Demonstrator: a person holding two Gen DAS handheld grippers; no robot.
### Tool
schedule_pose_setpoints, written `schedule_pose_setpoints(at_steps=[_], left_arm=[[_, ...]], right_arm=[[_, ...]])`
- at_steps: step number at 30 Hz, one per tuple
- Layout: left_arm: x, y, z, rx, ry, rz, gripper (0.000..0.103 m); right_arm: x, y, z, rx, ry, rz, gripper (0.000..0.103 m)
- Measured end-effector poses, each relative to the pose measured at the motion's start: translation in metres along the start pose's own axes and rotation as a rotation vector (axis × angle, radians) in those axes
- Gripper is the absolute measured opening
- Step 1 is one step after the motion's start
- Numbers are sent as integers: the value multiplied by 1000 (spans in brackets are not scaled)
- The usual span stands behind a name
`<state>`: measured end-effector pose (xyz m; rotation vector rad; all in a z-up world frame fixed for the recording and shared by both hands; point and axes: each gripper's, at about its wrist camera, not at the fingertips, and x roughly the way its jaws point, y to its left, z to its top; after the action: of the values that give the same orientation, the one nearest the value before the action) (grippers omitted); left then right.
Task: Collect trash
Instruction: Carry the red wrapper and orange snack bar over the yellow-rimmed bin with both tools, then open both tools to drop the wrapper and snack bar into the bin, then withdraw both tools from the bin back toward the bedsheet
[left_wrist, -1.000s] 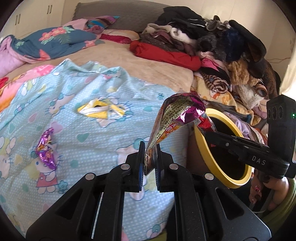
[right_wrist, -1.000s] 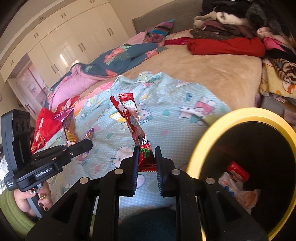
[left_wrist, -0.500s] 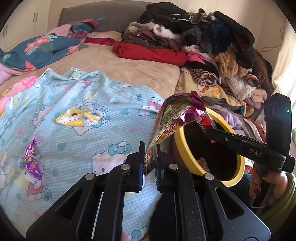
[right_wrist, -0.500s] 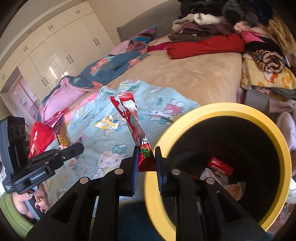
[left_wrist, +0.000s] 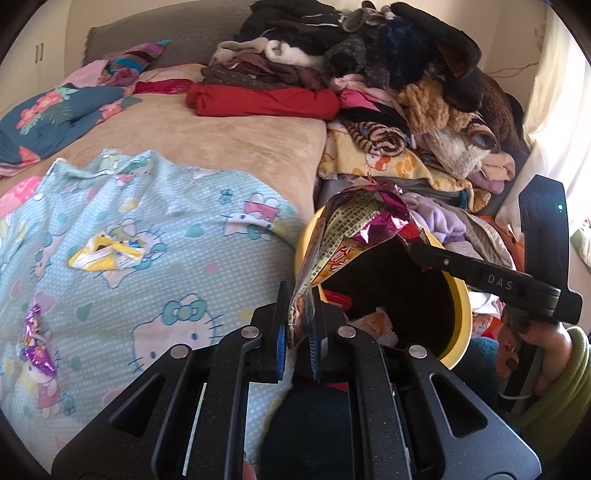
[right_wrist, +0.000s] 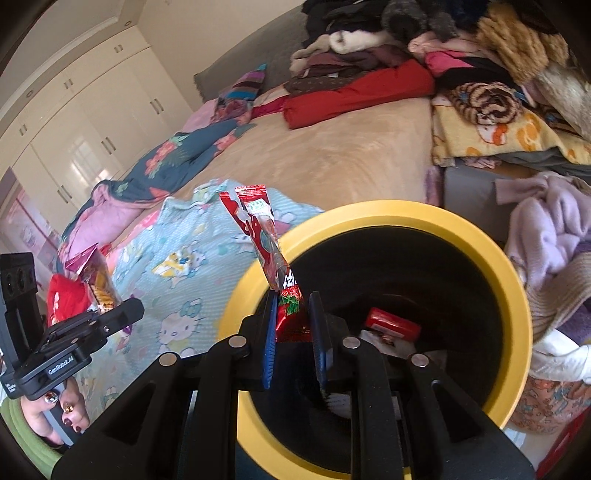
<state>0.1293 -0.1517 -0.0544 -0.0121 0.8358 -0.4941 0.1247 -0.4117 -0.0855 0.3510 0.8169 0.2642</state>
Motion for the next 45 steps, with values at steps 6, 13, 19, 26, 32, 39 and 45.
schedule_pose_setpoints(at_steps=[6, 13, 19, 26, 32, 39, 45], left_arm=[[12, -18, 1, 35, 22, -22, 5], [32, -43, 3, 68, 65, -48, 5], [55, -59, 8, 79, 109, -56, 11], [49, -55, 14, 53, 46, -38, 81], [22, -29, 12, 7, -69, 42, 92], [-7, 2, 11, -39, -166, 162, 92], [-28, 36, 6, -112, -208, 226, 92]], right_arm=[[-7, -26, -2, 62, -1, -35, 17], [-9, -48, -4, 129, 3, -66, 17], [-15, -64, -3, 177, -10, -107, 25], [-23, -63, 1, 174, -49, -134, 51], [-25, -38, 7, 99, -99, -116, 62], [-21, 7, 16, -21, -136, -56, 69], [-4, 48, 18, -115, -109, -11, 69]])
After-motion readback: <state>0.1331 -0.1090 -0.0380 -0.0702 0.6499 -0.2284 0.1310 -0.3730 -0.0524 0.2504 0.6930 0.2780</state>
